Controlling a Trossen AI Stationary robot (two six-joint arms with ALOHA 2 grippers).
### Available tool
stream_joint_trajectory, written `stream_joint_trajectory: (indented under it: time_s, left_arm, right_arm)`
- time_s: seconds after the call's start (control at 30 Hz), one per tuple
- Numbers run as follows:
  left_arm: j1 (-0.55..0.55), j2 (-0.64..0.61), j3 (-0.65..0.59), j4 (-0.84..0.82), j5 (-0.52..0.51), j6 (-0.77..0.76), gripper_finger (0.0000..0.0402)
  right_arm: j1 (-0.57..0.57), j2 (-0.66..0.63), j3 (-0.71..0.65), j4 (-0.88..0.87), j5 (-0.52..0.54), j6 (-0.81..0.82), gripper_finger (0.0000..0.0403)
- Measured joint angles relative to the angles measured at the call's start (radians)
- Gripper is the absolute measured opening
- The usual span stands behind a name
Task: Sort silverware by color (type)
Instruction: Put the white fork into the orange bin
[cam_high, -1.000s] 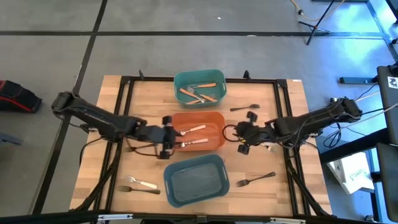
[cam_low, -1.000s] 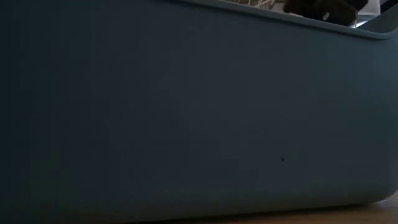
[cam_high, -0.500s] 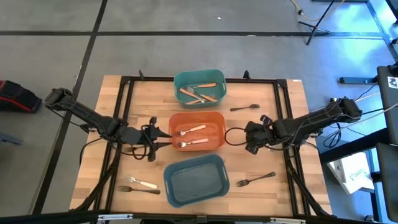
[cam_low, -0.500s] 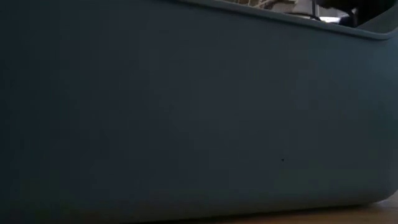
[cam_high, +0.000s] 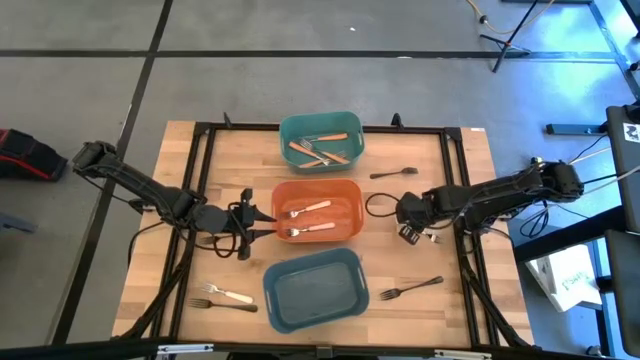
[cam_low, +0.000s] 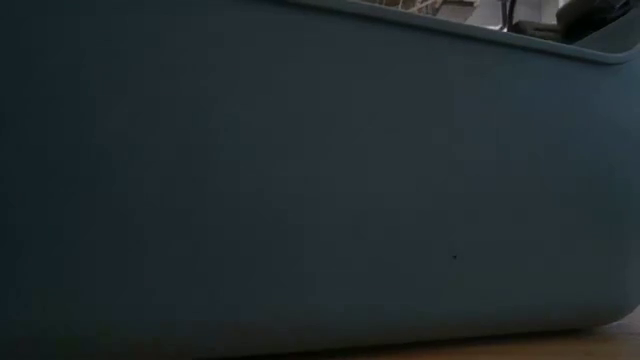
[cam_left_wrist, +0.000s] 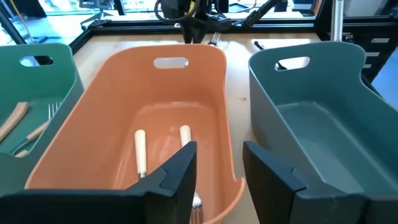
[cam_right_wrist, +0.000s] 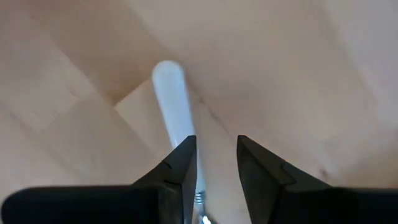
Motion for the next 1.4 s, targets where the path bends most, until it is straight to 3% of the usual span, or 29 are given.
stream_joint_trajectory:
  time_s: [0.17, 0.7, 1.03, 1.4]
  left_arm:
    - [0.000, 0.000, 0.000, 0.000, 0.001, 0.000, 0.0125]
    - [0.000, 0.000, 0.000, 0.000, 0.002, 0.000, 0.0125]
    - [0.000, 0.000, 0.000, 0.000, 0.000, 0.000, 0.0125]
    - [0.000, 0.000, 0.000, 0.000, 0.000, 0.000, 0.0125]
  right_arm:
    - [-0.035, 0.000, -0.037, 0.081, -0.090, -0.089, 0.0101]
    - [-0.039, 0.026, -0.110, 0.180, -0.085, -0.102, 0.0100]
    - [-0.039, 0.029, -0.110, 0.179, -0.080, -0.114, 0.0013]
    - [-0.040, 0.034, 0.064, 0.102, 0.007, -0.213, 0.0020]
